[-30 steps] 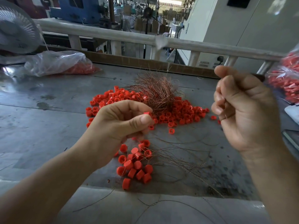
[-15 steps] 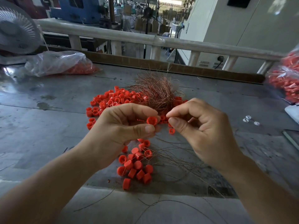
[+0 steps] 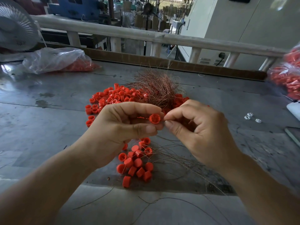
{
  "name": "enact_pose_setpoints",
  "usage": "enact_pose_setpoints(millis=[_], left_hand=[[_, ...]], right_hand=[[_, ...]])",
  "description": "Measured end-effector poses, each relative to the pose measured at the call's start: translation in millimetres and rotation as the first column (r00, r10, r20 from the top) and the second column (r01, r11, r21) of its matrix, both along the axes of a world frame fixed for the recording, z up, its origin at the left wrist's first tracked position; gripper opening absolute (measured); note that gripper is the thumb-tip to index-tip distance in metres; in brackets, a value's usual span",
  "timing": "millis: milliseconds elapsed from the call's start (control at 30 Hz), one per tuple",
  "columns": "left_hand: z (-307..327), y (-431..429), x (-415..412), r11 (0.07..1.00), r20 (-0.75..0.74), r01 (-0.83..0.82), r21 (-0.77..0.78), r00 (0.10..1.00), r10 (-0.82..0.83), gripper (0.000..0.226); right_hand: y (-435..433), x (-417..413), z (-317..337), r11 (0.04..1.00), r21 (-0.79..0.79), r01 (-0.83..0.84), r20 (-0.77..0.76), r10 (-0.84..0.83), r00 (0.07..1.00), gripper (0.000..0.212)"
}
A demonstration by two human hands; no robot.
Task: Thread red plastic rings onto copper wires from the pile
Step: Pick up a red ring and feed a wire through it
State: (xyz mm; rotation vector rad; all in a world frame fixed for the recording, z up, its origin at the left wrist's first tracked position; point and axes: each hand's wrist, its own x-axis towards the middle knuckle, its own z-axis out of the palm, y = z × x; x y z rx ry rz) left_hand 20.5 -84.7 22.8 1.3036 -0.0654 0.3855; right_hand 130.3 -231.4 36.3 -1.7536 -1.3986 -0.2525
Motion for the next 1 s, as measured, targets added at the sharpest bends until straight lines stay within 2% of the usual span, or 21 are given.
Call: enact_pose_setpoints(millis=[333,533,800,1000], left_hand=[[5.4,-3.2,-0.9,0.996,-0.069,-0.062,-0.058,0.996,0.058,0.032],[5.1,-2.7,-0.5,0.997,-0.074,-0.074,-0.027,0.995,0.072,0.035],[3.3,-2.0,-0.7,0.994,-0.077,-0.105,-0.002,0.991,0.105,0.028],[2.8,-1.9,0.4,0.997,-0.041,-0.051,-0.066,0.998,0.048,0.028]], right_hand=[[-0.6,1.8,2.1,0.999,0.004,0.032,-0.04,-0.032,0.999,0.005],[-0.7,2.7,1.9,0.999,0.005,0.04,-0.019,-0.04,0.999,0.005],[-0.6,3.2,1.0,0.999,-0.017,0.041,-0.006,-0.041,0.999,0.005],[0.5,4.1,0.5,0.998,-0.053,0.018,-0.072,-0.022,0.997,0.003]])
